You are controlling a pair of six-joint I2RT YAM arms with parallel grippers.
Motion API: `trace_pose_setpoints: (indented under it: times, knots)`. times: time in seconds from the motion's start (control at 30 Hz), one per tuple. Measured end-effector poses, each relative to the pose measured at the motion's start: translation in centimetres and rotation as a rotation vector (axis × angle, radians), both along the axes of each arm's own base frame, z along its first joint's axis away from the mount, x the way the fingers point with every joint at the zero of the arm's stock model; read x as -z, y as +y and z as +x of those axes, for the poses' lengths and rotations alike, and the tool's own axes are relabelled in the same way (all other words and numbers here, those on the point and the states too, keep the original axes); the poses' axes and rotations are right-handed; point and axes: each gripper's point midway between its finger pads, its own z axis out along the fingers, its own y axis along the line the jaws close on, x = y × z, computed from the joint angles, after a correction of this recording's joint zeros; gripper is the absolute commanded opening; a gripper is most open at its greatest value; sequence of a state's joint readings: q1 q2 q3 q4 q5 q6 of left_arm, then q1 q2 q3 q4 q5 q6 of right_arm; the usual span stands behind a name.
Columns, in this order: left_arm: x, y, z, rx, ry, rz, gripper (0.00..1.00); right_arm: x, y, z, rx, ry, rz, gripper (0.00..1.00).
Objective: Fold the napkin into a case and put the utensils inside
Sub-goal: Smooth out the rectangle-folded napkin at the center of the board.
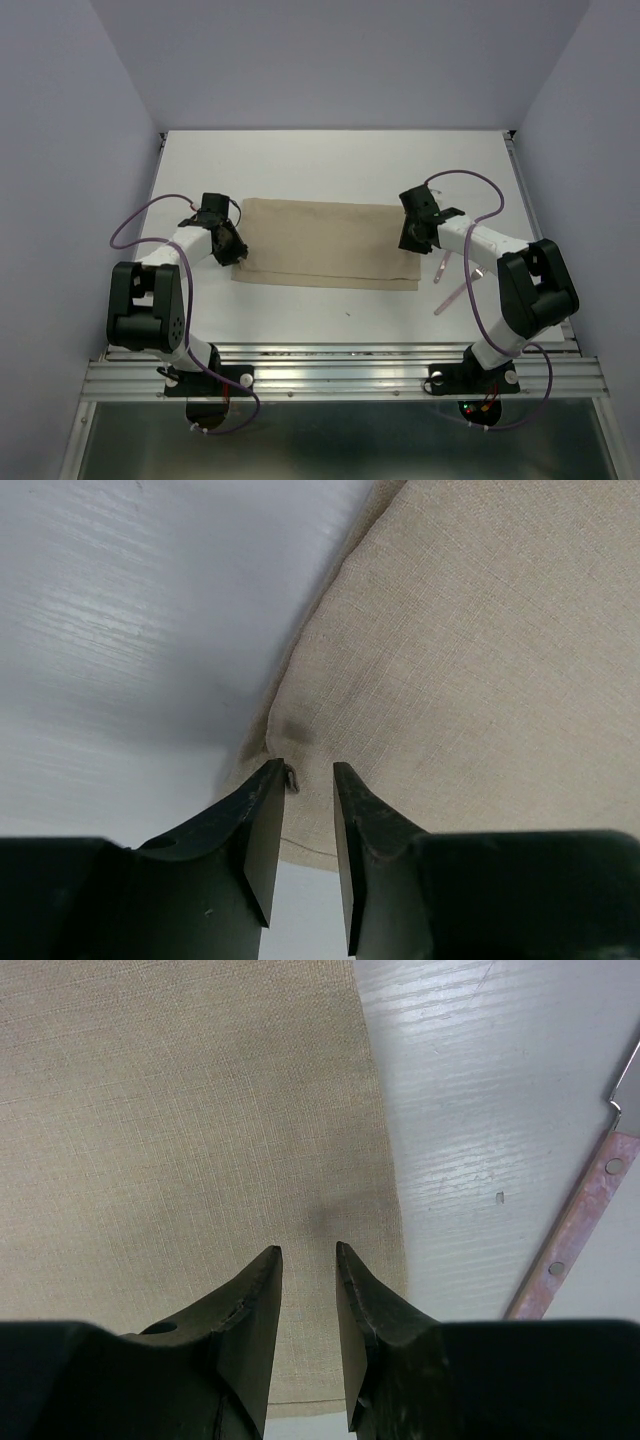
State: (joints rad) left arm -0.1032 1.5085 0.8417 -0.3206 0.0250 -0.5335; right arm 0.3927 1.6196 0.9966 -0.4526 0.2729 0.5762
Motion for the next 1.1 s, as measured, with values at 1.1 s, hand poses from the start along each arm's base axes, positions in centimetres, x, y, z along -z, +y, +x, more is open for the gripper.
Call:
trace_pose_setpoints:
  times: [1.1]
  knots:
    - [-0.4,0.8,-0.2,-0.022,-0.001,0.044,0.0,0.9,-2.2,-5.7,0.086,0.045,0.027,0.41]
